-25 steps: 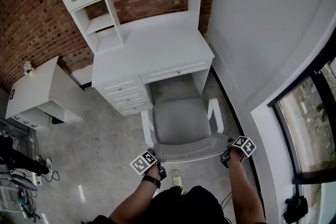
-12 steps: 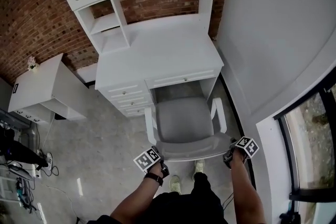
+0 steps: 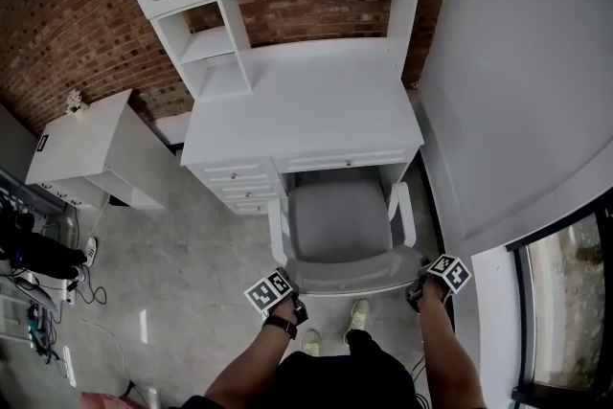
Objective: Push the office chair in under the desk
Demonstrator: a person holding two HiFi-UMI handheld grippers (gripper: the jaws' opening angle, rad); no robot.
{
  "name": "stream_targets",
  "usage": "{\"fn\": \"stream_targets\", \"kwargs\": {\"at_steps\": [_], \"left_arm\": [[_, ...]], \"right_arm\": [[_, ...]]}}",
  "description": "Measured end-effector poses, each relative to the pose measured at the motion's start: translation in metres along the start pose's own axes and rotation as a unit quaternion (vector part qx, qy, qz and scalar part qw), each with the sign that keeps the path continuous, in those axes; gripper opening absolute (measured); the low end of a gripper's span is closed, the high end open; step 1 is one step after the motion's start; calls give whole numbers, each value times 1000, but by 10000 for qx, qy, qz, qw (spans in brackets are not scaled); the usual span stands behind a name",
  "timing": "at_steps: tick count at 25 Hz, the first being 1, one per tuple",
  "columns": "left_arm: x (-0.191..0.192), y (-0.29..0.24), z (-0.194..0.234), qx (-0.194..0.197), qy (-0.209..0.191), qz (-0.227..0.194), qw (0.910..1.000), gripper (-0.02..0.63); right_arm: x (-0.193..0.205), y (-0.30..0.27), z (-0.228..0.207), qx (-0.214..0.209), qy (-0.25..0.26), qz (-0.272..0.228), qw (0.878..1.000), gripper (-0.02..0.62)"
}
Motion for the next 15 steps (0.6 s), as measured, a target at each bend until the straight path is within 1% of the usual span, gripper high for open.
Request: {"fn": "stream_targets", "kwargs": {"at_steps": [2, 6, 15], "left_arm": [[-5, -5, -6, -13, 43, -52, 10000, -2], [-7, -12, -15, -116, 82, -89, 9999, -2], [-22, -27, -34, -104, 67, -182, 9998, -2]], "right_arm": [[-8, -9, 5, 16, 96, 61, 9999, 91], [-20, -20, 9, 20, 103, 110, 9999, 91], [-41, -38, 17, 13, 199, 122, 9997, 97]]}}
Point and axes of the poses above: the fingertips, and each gripper's own axes: y backward along the fingers, z to its left, x out of its underside, the point moved 2 cm from there along y, backward along the fingers, and after that the axes turned 7 degrees about -x, right-handed, at the moved point
